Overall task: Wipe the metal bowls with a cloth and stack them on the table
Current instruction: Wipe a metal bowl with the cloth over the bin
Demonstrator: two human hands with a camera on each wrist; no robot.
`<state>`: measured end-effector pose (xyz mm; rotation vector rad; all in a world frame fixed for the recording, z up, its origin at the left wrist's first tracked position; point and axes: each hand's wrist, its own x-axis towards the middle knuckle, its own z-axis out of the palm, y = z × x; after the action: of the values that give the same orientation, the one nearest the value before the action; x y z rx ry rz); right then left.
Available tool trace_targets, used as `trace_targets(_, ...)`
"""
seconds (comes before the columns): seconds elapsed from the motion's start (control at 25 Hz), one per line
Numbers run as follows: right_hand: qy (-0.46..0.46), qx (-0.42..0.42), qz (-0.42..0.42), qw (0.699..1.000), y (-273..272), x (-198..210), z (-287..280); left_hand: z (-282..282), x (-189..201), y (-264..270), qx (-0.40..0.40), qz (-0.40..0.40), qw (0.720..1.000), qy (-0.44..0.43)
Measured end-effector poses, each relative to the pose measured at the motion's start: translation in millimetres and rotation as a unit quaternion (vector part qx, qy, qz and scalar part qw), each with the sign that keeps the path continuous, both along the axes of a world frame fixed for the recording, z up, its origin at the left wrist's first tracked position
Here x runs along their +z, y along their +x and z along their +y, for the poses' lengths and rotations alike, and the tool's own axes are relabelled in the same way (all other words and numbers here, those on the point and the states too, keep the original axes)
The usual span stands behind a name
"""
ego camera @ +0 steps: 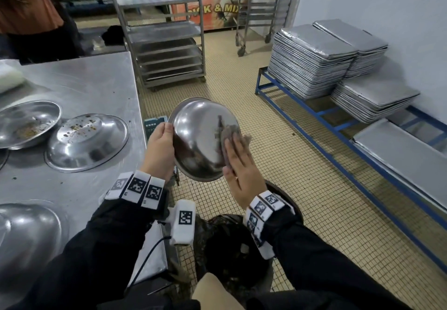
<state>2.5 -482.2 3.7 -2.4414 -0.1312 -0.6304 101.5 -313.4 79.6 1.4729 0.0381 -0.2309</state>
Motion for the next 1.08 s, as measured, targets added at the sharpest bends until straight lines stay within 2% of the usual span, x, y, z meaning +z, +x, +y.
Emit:
trace_targets(0.08, -0.022, 0.036, -0.028, 0.999, 2, 7, 25, -2, -4, -3, -0.002, 0.0, 1.0, 0.013)
trace_targets(0.16, -0.013, 0.032, -0.035, 0.999, 13, 20, 36, -3, -8, -5, -0.008, 0.002, 1.0, 0.015)
trace_targets(0.32, 0.041, -0.061, 0.017, 0.997, 38, 36, 13, 1, -9, -4, -0.018, 0.006, 0.999, 0.027)
trace_targets(0.4, 0.078, -0.075, 0.037, 0.993, 34, 29, -4, 2, -9, -6, -0.014, 0.007, 1.0, 0.023)
trace_targets(0.52, 0.056, -0.036, 0.038, 0.997, 8, 10, -7, 2, -10, -9, 0.011, 0.018, 1.0, 0.008)
trace_targets(0.64, 0.036, 0.017, 0.048, 0.998, -9, 1, 16, 0, -10, -14, 0.003, 0.011, 1.0, 0.025)
trace_targets(0.72, 0.047, 0.031, 0.018, 0.998, -2, 11, 29, -2, -11, -19, -0.02, -0.02, 0.997, 0.068)
trace_targets(0.84, -0.006, 0.002, -0.056, 0.998, 20, 34, 33, 0, -9, -27, -0.05, -0.062, 0.993, 0.081)
trace_targets(0.92, -0.016, -0.019, -0.068, 0.997, 34, 43, 28, 5, -10, -28, -0.059, -0.095, 0.988, 0.102)
trace_targets(1.0, 0.039, -0.053, -0.071, 0.995, 39, 39, 22, 11, -9, -27, -0.052, -0.113, 0.984, 0.128)
trace_targets(1.08, 0.138, -0.09, -0.036, 0.986, 35, 33, 19, 13, -6, -26, -0.039, -0.14, 0.976, 0.165)
